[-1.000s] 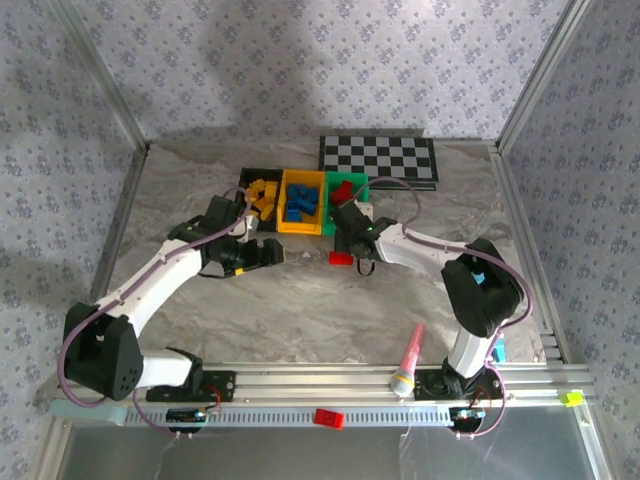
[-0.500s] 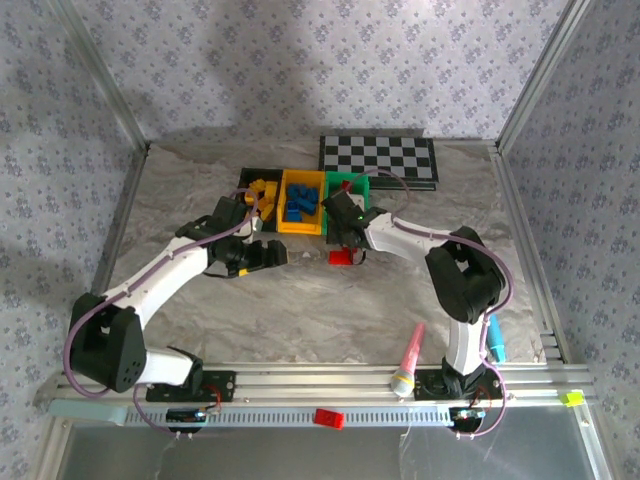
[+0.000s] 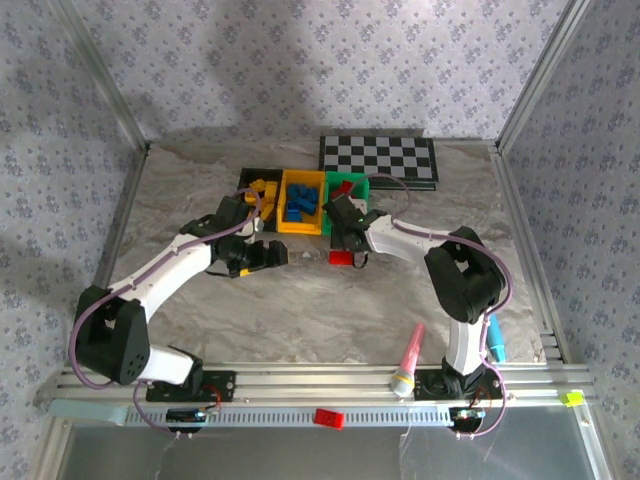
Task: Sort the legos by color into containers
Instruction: Pick up the lego from the center of the table.
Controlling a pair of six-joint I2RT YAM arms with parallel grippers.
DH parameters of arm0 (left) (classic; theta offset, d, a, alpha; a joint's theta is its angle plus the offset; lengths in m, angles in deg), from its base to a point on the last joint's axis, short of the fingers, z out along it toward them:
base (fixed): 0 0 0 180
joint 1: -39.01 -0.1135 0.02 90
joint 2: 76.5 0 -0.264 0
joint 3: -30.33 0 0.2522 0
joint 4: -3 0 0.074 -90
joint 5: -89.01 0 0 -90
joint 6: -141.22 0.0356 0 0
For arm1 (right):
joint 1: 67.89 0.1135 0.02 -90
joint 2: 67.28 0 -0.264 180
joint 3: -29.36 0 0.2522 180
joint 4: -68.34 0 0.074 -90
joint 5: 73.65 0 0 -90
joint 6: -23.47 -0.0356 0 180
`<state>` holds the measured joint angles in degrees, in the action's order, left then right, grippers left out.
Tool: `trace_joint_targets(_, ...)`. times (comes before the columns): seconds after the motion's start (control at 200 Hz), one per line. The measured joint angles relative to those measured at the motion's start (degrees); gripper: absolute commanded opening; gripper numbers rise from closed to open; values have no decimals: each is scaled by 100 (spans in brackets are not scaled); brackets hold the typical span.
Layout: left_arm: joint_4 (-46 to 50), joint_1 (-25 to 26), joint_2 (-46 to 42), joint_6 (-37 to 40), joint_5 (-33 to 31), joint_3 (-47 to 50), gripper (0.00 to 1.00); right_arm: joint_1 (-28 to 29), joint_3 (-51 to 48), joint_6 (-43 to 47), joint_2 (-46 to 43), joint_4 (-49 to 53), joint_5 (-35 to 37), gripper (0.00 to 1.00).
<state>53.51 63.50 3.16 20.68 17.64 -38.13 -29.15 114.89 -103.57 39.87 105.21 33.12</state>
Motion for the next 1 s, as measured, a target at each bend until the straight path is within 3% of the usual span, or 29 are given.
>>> trace_joint_targets(0.285, 4, 2, 2, 2, 0, 0, 94, 0, 70, 2, 503, 2, -2, 56)
trace_joint_targets(0.565, 4, 2, 2, 2, 0, 2, 94, 2, 81, 39, 535, -31, 44, 37)
trace_joint_targets(0.999, -4, 7, 48, 2, 2, 0, 94, 186, -74, 42, 57, -4, 236, 35)
